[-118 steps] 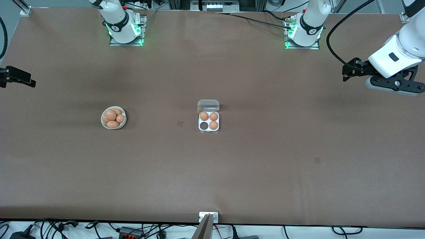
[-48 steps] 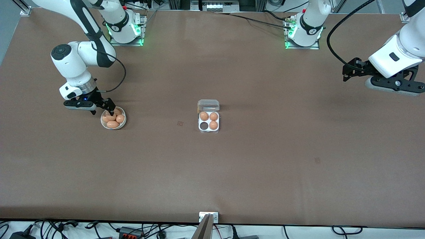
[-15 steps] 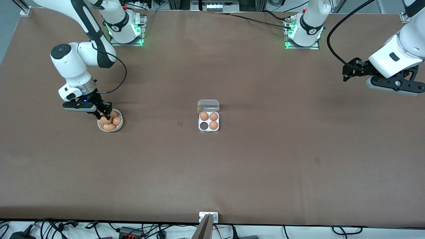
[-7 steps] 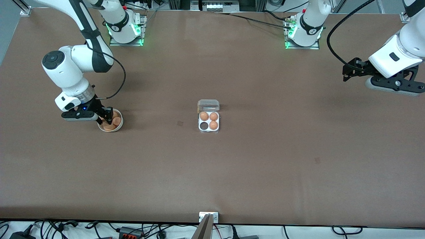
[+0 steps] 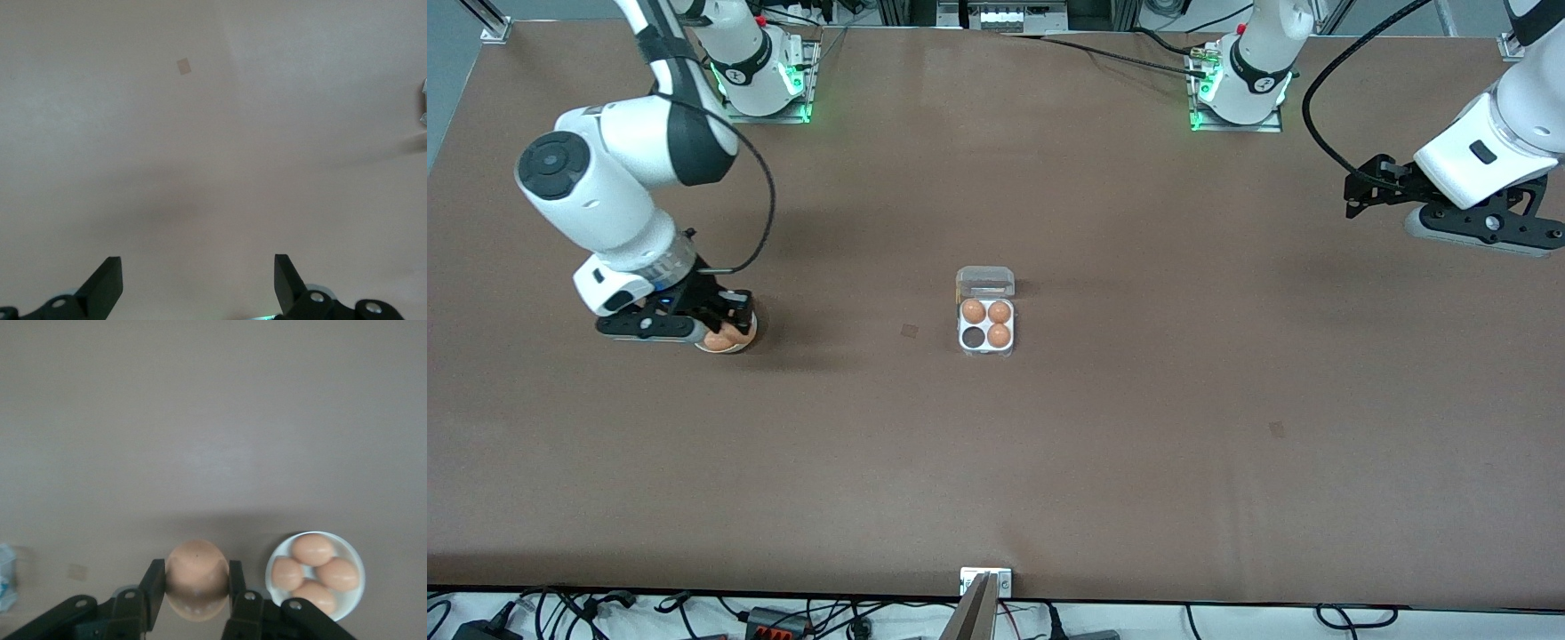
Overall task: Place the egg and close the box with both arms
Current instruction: 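Carry the egg with the right gripper over the clear egg carton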
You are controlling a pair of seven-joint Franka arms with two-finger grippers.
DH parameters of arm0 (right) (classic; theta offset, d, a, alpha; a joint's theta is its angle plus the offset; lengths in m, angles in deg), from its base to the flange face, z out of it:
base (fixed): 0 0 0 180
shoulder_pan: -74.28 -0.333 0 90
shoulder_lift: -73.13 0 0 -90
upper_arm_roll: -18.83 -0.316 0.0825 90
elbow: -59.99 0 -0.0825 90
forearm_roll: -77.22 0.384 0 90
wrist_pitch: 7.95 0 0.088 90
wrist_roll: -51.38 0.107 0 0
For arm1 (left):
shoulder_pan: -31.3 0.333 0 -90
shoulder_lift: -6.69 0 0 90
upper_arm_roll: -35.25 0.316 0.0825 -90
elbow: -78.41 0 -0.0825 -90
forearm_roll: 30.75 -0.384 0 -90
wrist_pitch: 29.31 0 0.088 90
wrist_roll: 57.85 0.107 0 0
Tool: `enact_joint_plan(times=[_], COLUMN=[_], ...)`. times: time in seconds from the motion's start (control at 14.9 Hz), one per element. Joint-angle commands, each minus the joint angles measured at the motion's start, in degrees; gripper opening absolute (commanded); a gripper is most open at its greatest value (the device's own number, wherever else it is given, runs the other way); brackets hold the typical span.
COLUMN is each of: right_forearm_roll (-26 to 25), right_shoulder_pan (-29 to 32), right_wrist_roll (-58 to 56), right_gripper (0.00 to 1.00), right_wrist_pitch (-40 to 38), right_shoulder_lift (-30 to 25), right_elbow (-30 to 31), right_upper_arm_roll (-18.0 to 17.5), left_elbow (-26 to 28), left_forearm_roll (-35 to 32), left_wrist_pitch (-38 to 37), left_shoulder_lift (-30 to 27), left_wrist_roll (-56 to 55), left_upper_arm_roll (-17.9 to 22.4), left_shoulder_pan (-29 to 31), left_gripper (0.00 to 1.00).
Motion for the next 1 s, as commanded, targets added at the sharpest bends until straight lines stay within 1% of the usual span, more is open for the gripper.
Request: enact_joint_plan(times=[0.0,0.07,0.27,0.4,0.47,0.67,0.8,0.94], right_forearm_roll=[0.03,-0.06,0.03,-0.32,-0.85,-4.01,-4.46,-4.46], right_shoulder_pan=[-4.46,-5.35,-9.74,-12.02,-13.08,-15.54,-17.04,-18.88], right_wrist_roll=[4.7,6.02,9.79,15.76,16.75,20.6,21.94,24.56], right_gripper=[0.0,0.0,0.0,0.0,0.0,0.0,0.0,0.0], right_wrist_pitch=[-1.59,-1.59,-1.59,-1.59,-1.68,-1.24,-1.33,-1.33], right_shoulder_lift=[3.95,4.57,9.31,13.87,15.11,19.07,21.71,23.91], right_elbow=[-5.16,-6.4,-11.49,-17.19,-19.22,-21.7,-25.11,-26.88], right_upper_arm_roll=[0.38,0.38,0.46,0.46,0.55,0.55,0.55,0.81], left_elbow=[-1.12,-1.12,-1.12,-1.12,-1.12,-1.12,-1.12,-1.12], left_forearm_roll=[-0.39,-0.39,-0.39,-0.39,-0.39,-0.39,-0.39,-0.39], left_wrist_pitch=[-0.83,-0.83,-0.83,-0.74,-0.83,-0.83,-0.83,-0.83], left_shoulder_lift=[-0.07,-0.07,-0.07,-0.07,-0.07,-0.07,-0.07,-0.07], left_wrist_roll=[0.79,0.79,0.79,0.79,0.79,0.79,0.79,0.79], left_upper_arm_roll=[-0.01,-0.1,-0.1,-0.1,-0.1,-0.1,-0.1,-0.01], left_shoulder_pan=[0.11,0.19,0.11,0.11,0.11,0.11,0.11,0.11], left_gripper=[1.0,1.0,1.0,1.0,1.0,1.0,1.0,1.0])
